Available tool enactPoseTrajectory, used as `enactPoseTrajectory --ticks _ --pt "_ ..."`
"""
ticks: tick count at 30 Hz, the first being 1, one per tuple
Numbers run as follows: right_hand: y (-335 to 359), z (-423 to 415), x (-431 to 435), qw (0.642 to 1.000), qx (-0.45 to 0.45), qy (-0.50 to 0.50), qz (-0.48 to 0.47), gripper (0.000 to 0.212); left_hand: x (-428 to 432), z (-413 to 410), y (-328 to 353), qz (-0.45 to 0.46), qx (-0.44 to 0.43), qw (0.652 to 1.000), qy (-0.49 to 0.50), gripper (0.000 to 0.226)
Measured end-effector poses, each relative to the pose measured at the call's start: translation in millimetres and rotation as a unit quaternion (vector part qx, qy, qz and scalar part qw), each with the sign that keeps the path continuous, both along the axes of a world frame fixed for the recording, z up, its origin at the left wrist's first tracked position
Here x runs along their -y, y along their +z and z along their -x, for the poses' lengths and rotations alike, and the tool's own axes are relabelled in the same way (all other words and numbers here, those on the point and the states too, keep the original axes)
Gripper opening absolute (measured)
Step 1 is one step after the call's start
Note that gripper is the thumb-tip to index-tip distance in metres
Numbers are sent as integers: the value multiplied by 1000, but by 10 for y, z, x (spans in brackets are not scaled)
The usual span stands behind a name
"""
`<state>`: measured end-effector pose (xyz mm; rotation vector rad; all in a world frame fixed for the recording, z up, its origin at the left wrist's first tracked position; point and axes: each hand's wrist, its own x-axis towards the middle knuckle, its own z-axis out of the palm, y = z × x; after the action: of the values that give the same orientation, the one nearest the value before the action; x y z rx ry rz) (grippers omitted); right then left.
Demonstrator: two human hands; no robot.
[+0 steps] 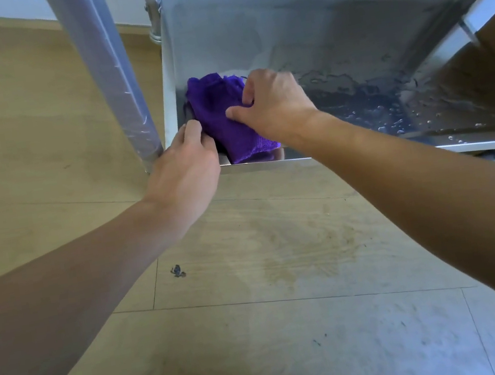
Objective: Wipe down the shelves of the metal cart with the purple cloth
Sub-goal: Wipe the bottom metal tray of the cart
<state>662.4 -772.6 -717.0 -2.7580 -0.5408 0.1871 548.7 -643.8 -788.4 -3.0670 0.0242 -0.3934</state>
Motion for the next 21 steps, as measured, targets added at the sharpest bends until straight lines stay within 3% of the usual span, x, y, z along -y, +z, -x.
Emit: enactPoseTrajectory --ticks 4,8,11,16,18,21 --pt "4 -57 -1 995 -80 -35 -55 54 30 17 26 16 0 1000 12 9" --pt "2 -39 39 997 -66 -20 40 55 30 8 49 9 -1 1000 15 6" --pt "8 27 34 998 -57 5 36 45 30 3 58 0 -35 999 4 9" --pt "75 148 3 998 -5 58 -24 27 47 50 119 -88 -35 995 -3 7" --pt "103 182 -23 991 4 84 -99 16 65 70 169 -83 -28 996 16 11" --pt "224 107 -51 945 -31 58 -322 16 85 89 191 -80 -11 996 33 20"
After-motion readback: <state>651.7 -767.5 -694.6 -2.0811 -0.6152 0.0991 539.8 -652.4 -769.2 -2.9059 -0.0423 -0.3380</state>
